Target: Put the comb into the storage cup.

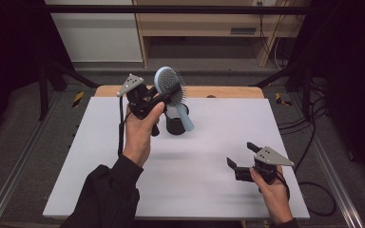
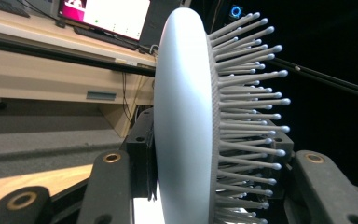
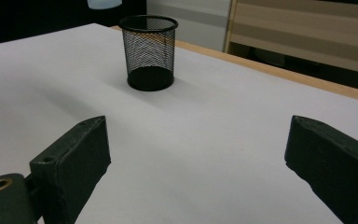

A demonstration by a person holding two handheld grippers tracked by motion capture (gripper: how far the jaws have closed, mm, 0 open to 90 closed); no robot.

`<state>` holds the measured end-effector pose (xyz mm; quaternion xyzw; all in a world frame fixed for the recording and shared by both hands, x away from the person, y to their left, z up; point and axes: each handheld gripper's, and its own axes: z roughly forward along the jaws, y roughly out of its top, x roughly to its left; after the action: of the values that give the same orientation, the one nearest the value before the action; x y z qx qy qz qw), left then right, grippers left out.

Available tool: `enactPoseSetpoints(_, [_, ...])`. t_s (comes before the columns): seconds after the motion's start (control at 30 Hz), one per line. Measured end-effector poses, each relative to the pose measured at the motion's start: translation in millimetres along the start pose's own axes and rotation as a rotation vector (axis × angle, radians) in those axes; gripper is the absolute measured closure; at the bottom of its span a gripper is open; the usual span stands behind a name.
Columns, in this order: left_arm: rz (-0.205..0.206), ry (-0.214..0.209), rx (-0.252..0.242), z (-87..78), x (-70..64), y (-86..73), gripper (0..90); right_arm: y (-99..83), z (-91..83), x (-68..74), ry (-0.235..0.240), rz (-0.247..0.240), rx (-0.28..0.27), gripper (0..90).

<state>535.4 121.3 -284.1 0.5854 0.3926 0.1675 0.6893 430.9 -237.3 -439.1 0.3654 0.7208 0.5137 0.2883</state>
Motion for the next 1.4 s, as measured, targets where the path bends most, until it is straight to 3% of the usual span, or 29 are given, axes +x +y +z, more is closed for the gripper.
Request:
enactPoseSetpoints(0.13, [-0.047, 0.017, -0.056, 0.3, 10.3, 13.1, 50.8, 0.1, -3.3, -4.8, -0.012, 0.021, -0.018, 6.3])
enactPoseSetpoints(0.3, [-0.031, 0.041, -0.076, 1.0, 20.6, 27.0, 50.7, 2.4, -3.6, -7.6, -0.036, 0.027, -0.033, 6.3])
enactPoseSetpoints(0.43, [-0.009, 0.05, -0.071, 4.5, 26.5, 32.3, 50.7, 2.9, -3.4, -7.3, -0.023, 0.03, -0.034, 6.3])
enactPoseSetpoints(0.77, [0.006, 0.087, -0.054, 20.2, 38.6, 26.8, 50.6, 0.2, -4.9, -7.7, -0.02, 0.04, -0.026, 5.6])
enactPoseSetpoints(0.93, [0.064, 0.109, -0.023, 26.4, 39.3, 21.0, 50.5, 1.0, -3.1, -6.9, -0.016, 0.051, -0.027, 5.6])
enactPoseSetpoints(1.03, [0.077, 0.107, -0.01, 30.5, 38.5, 18.2, 50.5, 0.9, -1.6, -4.8, -0.012, 0.056, -0.029, 5.6])
enactPoseSetpoints(1.23, [0.074, 0.11, -0.011, 36.9, 41.6, 16.0, 50.5, 1.9, -0.5, -1.9, -0.001, 0.062, -0.041, 5.7])
enactPoseSetpoints(1.4, [0.104, 0.122, -0.019, 38.3, 41.2, 16.6, 50.5, 2.2, -2.6, -4.1, -0.007, 0.062, -0.049, 5.6])
